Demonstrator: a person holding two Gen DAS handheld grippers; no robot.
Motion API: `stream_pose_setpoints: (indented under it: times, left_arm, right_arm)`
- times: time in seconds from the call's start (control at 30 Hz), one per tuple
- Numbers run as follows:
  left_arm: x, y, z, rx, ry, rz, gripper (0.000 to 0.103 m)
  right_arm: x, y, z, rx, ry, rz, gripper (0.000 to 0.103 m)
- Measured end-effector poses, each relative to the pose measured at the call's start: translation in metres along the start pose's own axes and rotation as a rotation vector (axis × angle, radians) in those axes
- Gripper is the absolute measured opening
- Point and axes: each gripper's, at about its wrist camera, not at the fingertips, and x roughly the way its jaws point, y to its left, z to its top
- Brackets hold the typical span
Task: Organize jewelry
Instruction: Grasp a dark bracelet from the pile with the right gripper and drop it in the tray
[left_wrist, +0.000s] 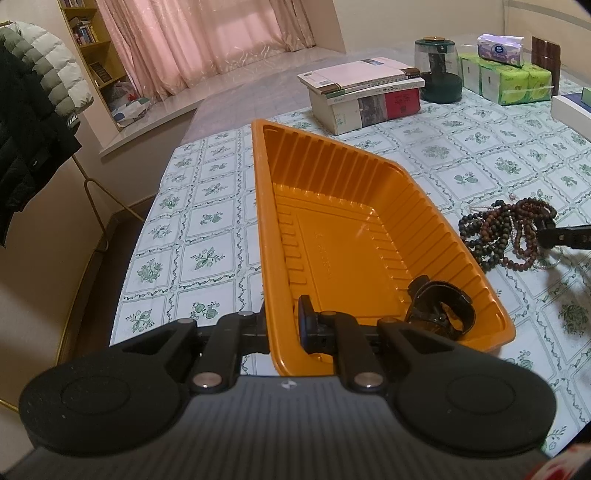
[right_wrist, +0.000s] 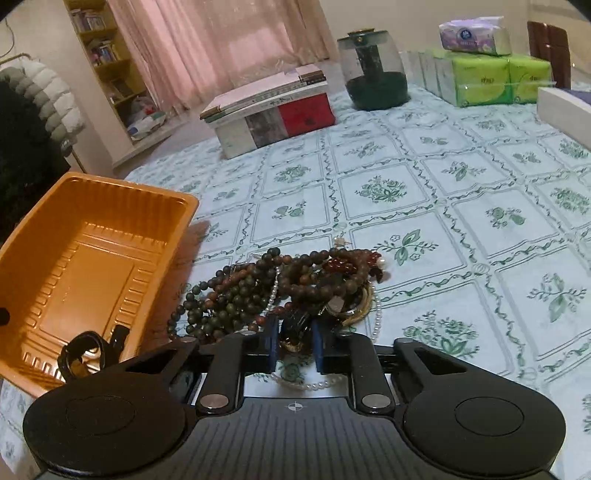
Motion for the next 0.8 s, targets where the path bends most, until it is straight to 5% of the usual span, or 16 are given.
stream_pose_setpoints:
  times: [0.8]
  left_arm:
    - [0.000, -0.001, 0.000, 0.014, -0.008, -0.003, 0.011]
  right_arm:
    - [-0.054, 0.010, 0.003, -0.095, -0.073, 0.005, 0.014]
